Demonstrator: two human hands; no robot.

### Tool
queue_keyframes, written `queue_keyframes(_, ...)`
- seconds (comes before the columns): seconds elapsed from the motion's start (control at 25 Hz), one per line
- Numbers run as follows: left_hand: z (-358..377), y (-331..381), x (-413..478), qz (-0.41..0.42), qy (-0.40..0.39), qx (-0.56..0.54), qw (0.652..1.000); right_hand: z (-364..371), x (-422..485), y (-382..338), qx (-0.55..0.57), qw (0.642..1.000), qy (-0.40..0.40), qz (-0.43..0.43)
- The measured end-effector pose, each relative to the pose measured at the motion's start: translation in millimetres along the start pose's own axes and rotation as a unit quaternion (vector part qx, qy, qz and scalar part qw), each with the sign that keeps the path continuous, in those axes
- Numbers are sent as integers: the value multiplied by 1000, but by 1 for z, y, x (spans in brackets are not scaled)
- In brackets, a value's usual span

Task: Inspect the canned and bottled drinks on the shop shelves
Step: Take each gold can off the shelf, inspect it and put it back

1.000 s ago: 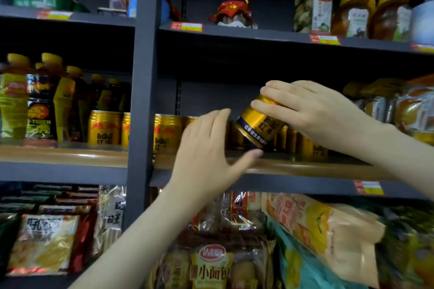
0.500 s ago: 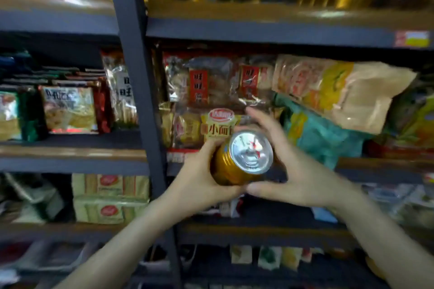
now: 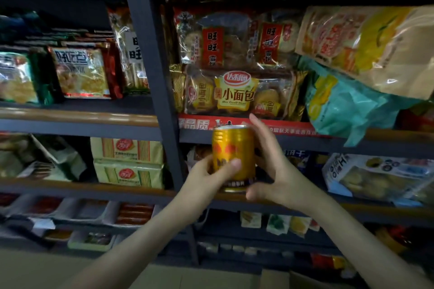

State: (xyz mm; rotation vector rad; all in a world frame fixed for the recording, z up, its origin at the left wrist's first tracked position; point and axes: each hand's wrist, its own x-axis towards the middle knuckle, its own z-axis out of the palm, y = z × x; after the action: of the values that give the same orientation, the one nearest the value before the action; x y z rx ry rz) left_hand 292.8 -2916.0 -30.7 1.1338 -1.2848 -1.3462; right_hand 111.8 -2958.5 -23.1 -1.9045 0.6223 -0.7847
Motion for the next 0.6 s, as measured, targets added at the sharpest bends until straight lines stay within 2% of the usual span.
queue_keyframes(0.08, 14, 8, 2, -97, -7, -118, 988, 3, -5, 4, -101, 994, -45, 1)
queue_keyframes(0.12, 8, 7, -3, -63, -51, -124, 989, 5, -6, 7, -160, 986, -38, -5)
queue_keyframes(0.2, -2, 7, -6, -69, 9, -217, 974, 8, -8, 17, -255, 965, 15, -61)
queue_keyframes(0.24, 2, 8, -4, -88, 14, -206, 975, 9, -9, 22, -291, 952, 33, -88)
queue_keyframes(0.32, 11, 2, 6, -106, -67, -128, 984, 9, -11, 29, -336, 934, 45, -110)
queue_keyframes(0.4, 18, 5, 11, -221, -99, -124, 962, 9, -14, 34, -370, 921, 36, -116)
queue_keyframes(0.44, 12, -4, 5, -229, -118, -105, 960, 8, -16, 36, -375, 919, 27, -120)
queue_keyframes(0.52, 6, -16, 2, -239, -133, -39, 961, 7, -21, 36, -347, 932, 22, -107)
queue_keyframes(0.6, 8, -3, -3, -260, -182, 106, 942, 6, -26, 30, -262, 963, 41, -41)
